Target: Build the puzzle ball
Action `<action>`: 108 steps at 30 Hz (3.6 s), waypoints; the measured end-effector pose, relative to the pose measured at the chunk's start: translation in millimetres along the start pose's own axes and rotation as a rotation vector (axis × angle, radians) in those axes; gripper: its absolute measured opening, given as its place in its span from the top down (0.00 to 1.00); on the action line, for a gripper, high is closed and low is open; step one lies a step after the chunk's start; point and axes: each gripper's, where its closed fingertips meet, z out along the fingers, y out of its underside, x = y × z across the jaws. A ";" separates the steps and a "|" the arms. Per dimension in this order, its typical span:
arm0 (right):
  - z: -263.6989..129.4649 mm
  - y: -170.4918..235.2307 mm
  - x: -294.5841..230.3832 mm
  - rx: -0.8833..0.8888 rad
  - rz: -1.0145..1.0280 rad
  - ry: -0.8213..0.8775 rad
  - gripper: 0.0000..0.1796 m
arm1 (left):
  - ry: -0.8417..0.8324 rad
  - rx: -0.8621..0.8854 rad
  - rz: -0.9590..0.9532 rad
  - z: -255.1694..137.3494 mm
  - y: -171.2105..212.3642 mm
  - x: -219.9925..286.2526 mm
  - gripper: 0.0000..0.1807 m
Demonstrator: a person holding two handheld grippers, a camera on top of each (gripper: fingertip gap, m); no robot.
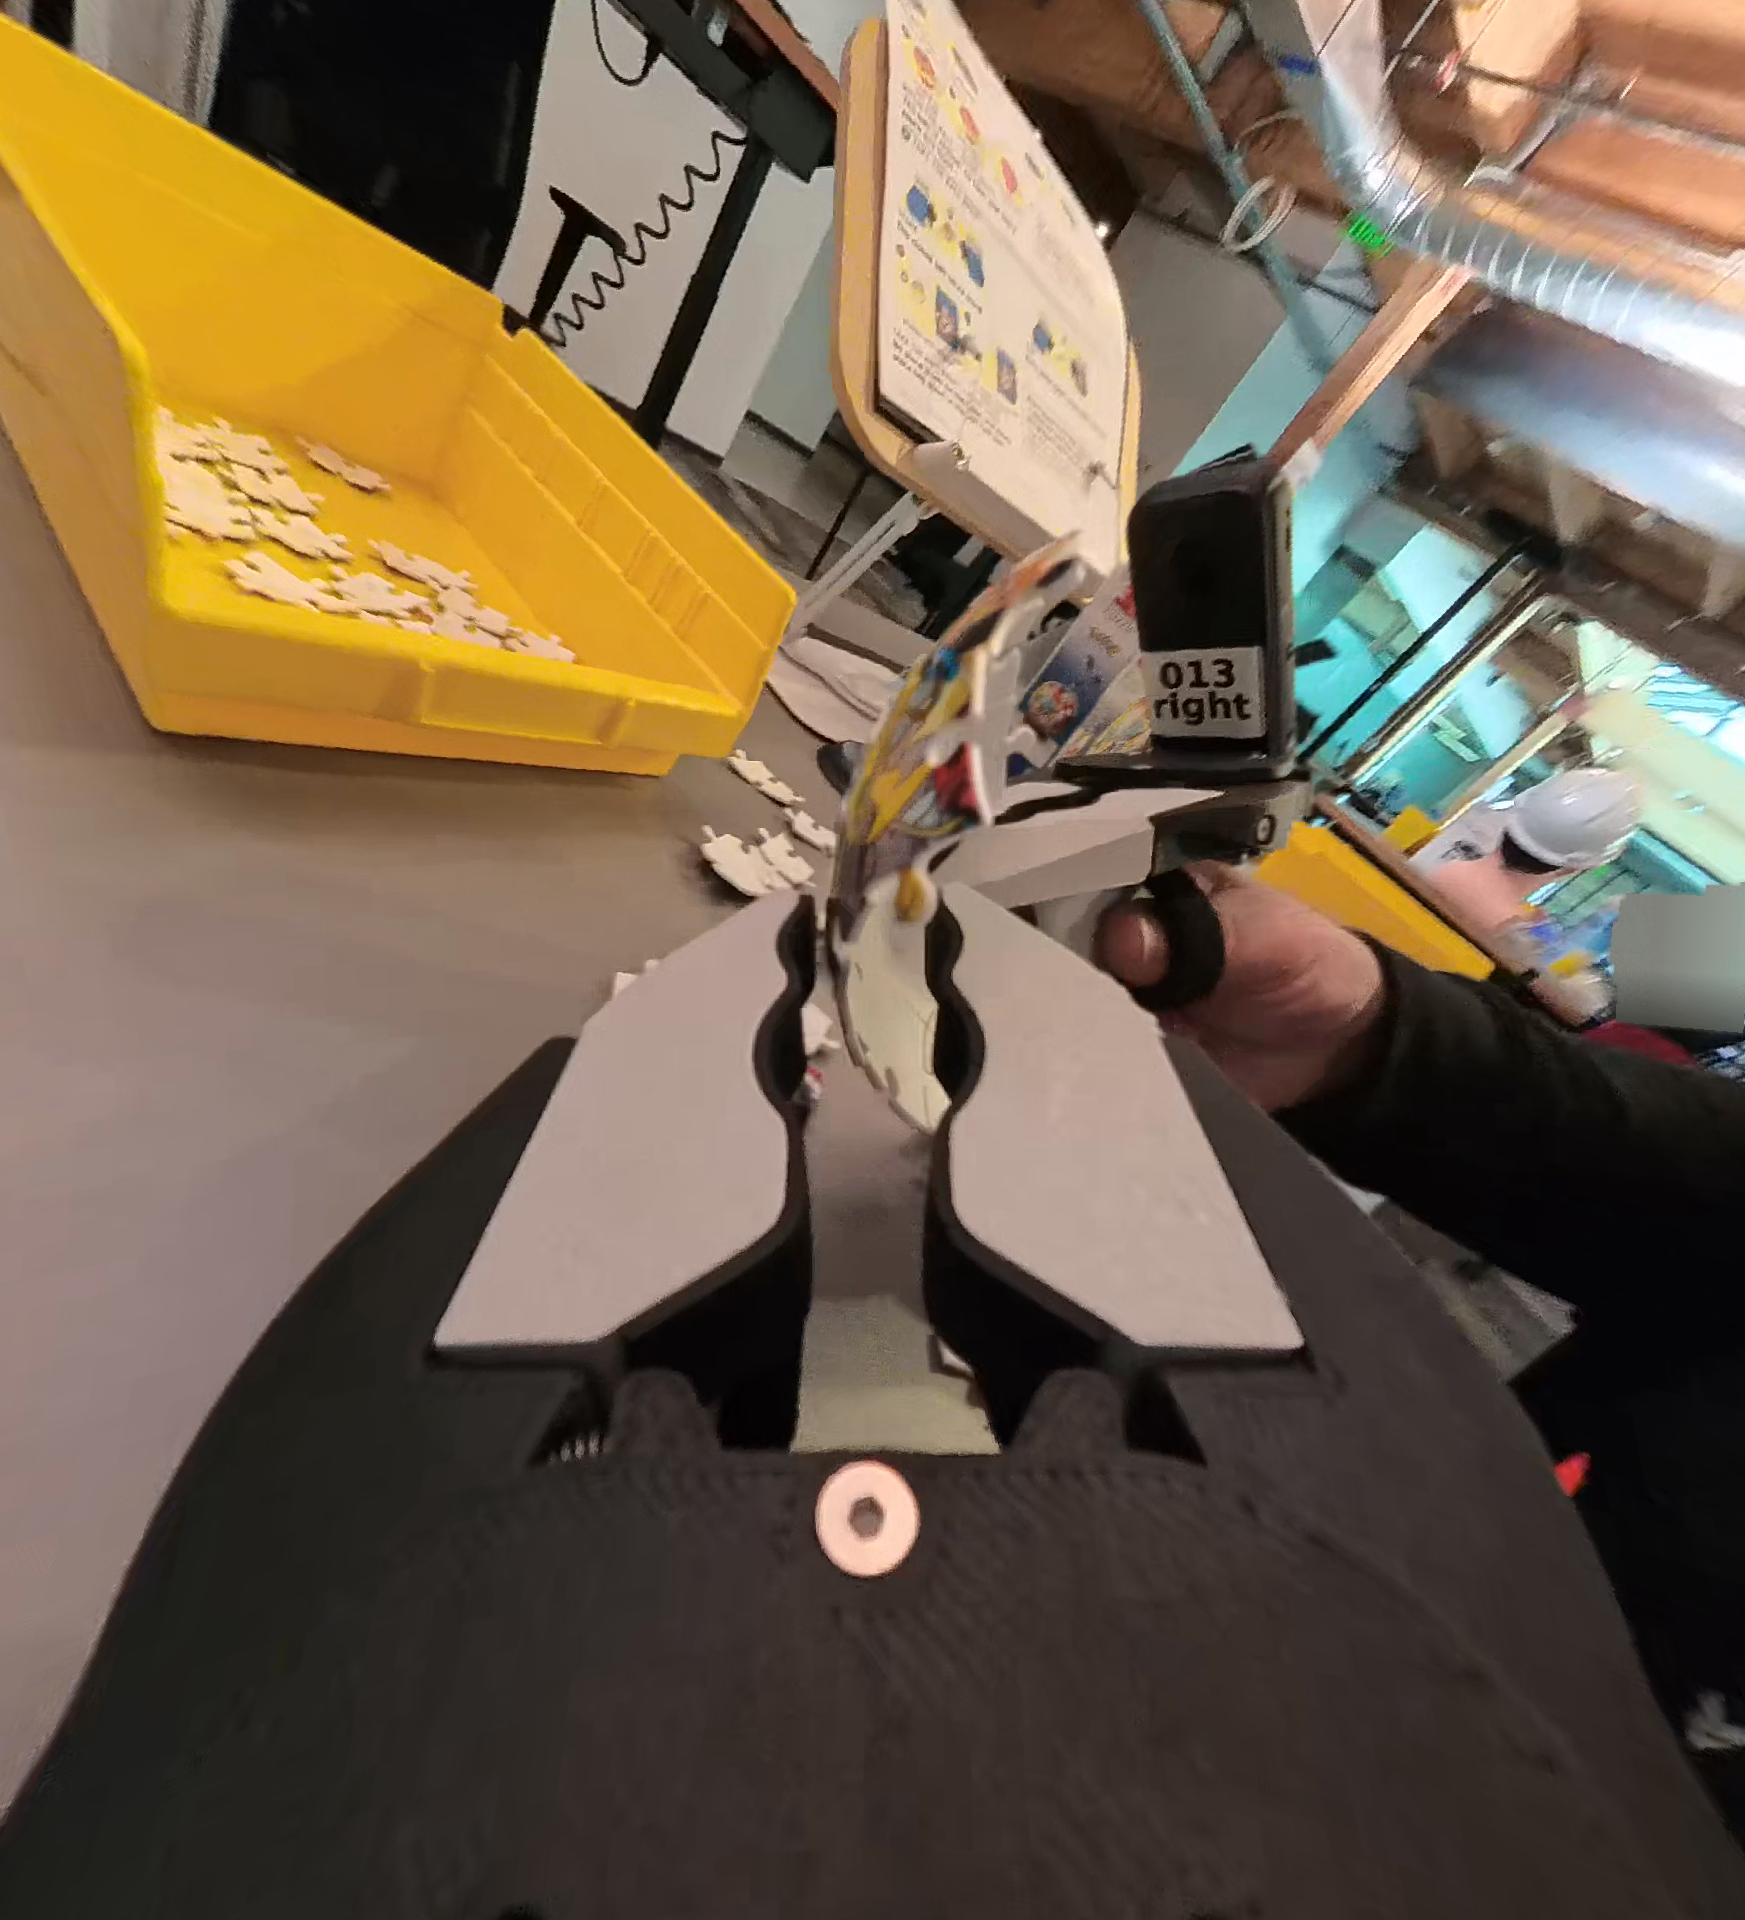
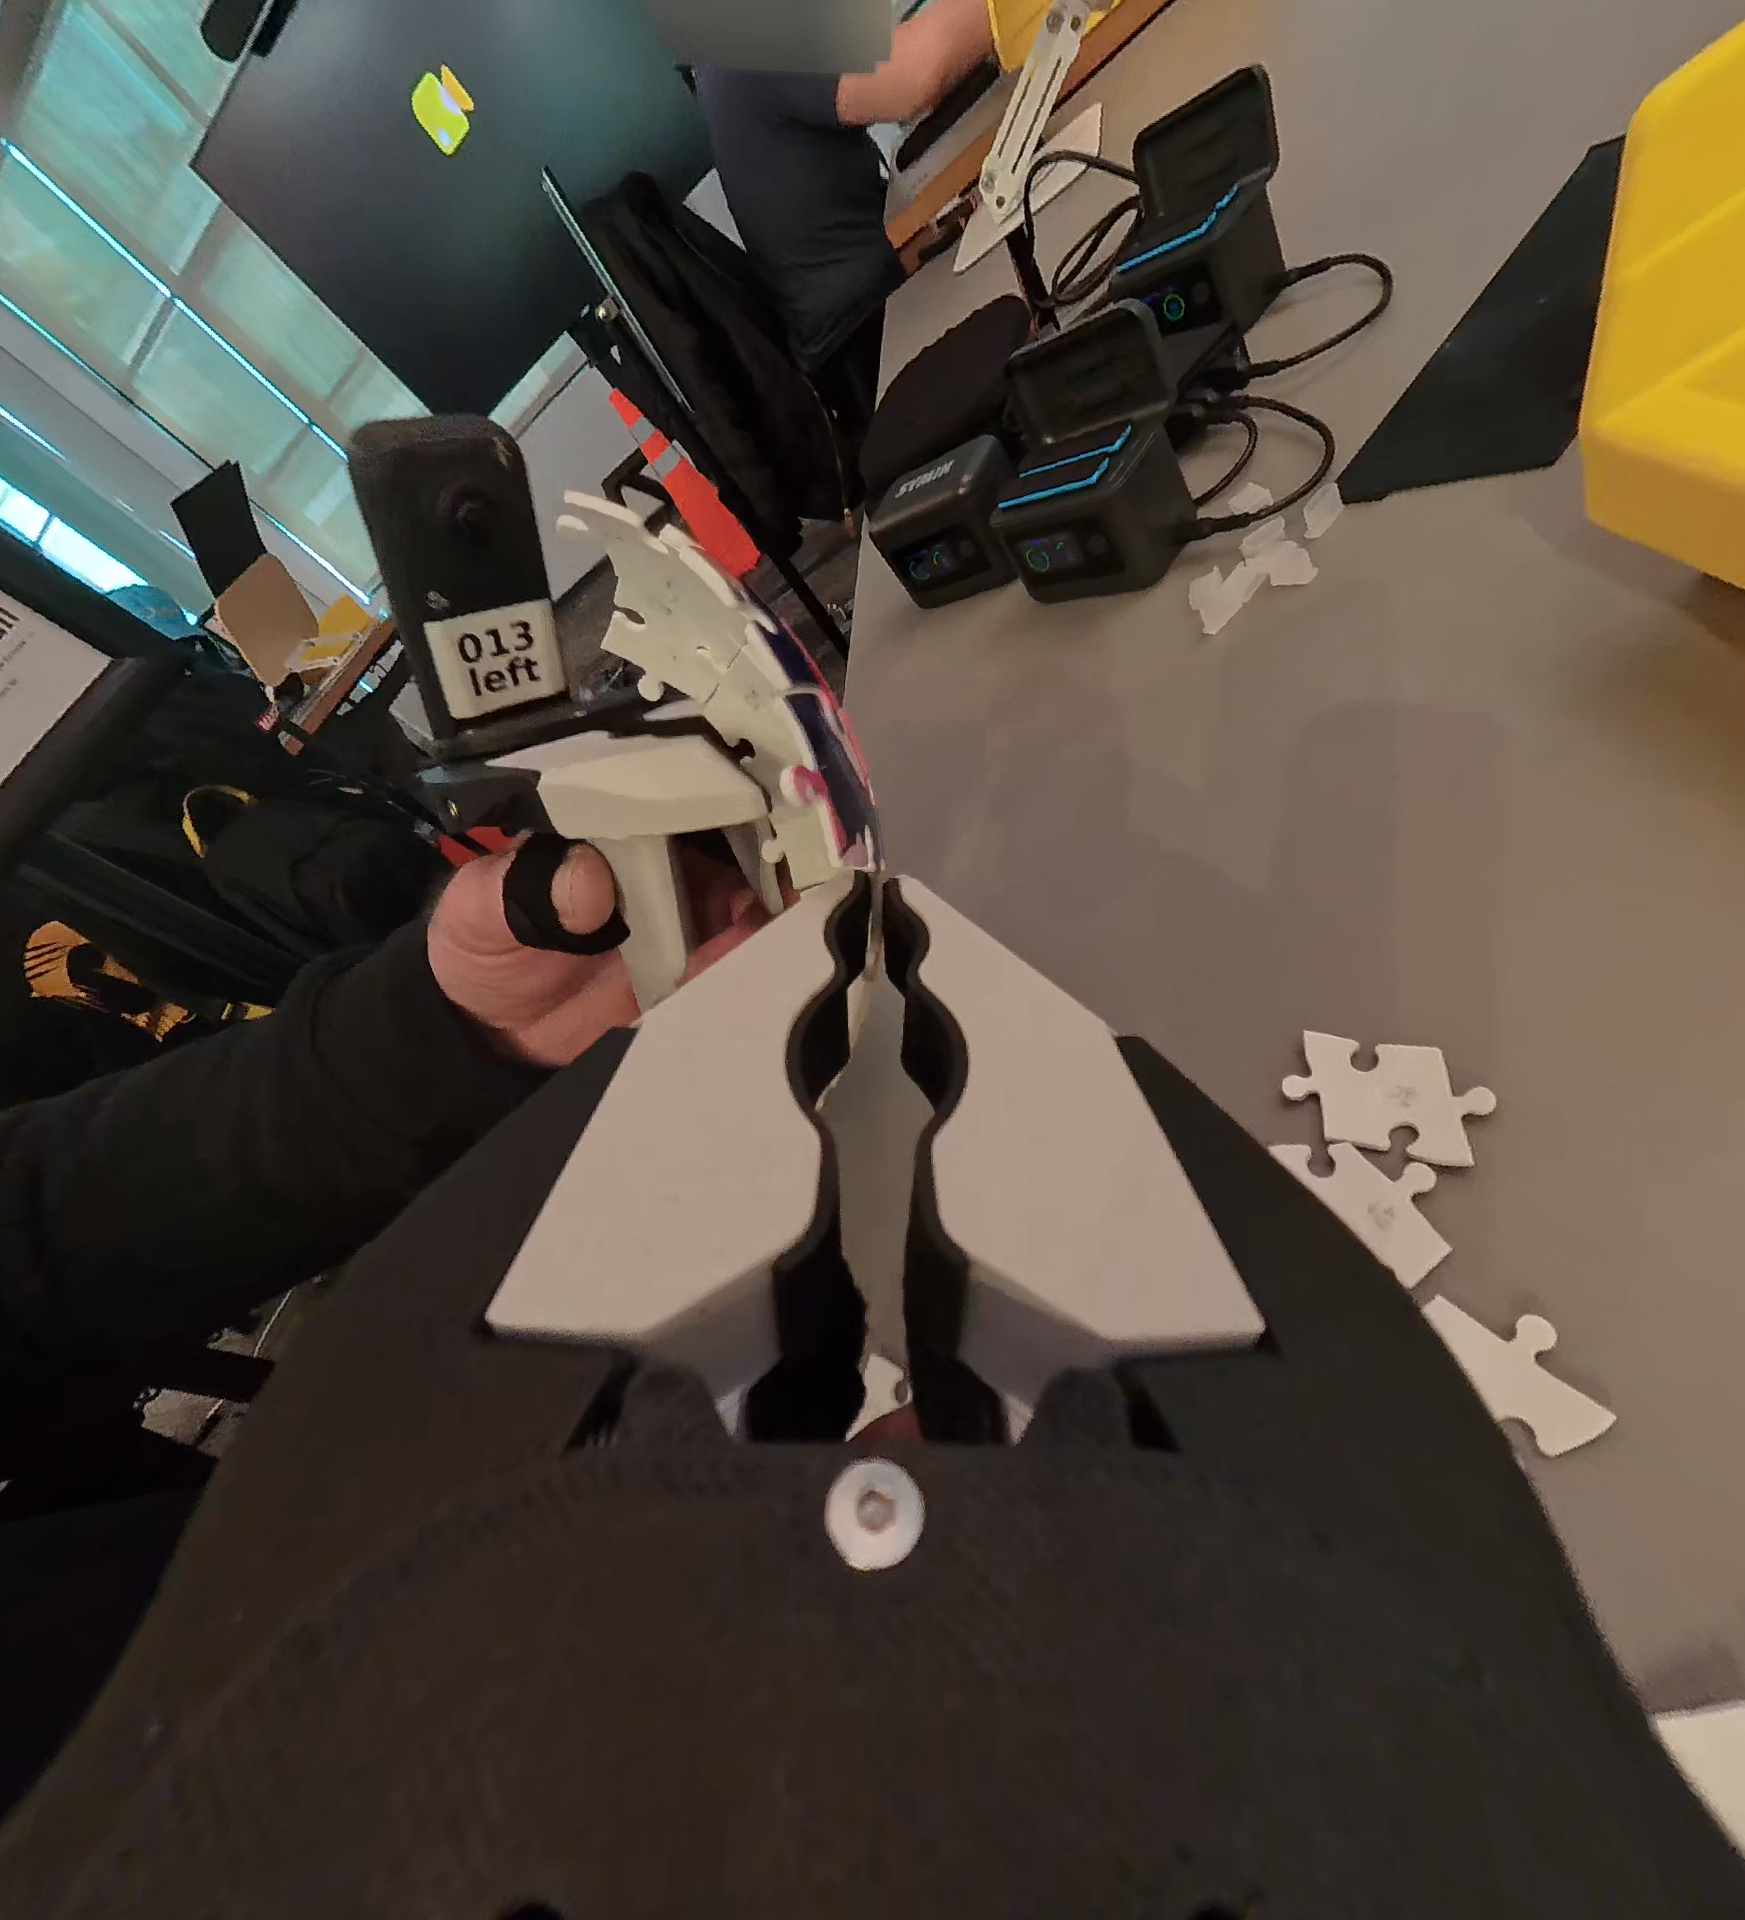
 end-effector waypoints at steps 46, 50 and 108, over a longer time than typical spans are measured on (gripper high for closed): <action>0.7 0.3 3.4 0.018 0.067 0.027 1.00 | -0.217 0.102 0.356 -13.2 -25.4 -2.3 0.91; 0.3 1.1 4.0 0.016 0.068 0.025 1.00 | -0.250 0.093 0.380 -12.1 -24.1 -5.3 0.97; 3.1 26.8 -2.9 -0.182 -0.070 -0.006 1.00 | -0.146 -0.261 0.452 -14.2 4.5 -1.8 0.98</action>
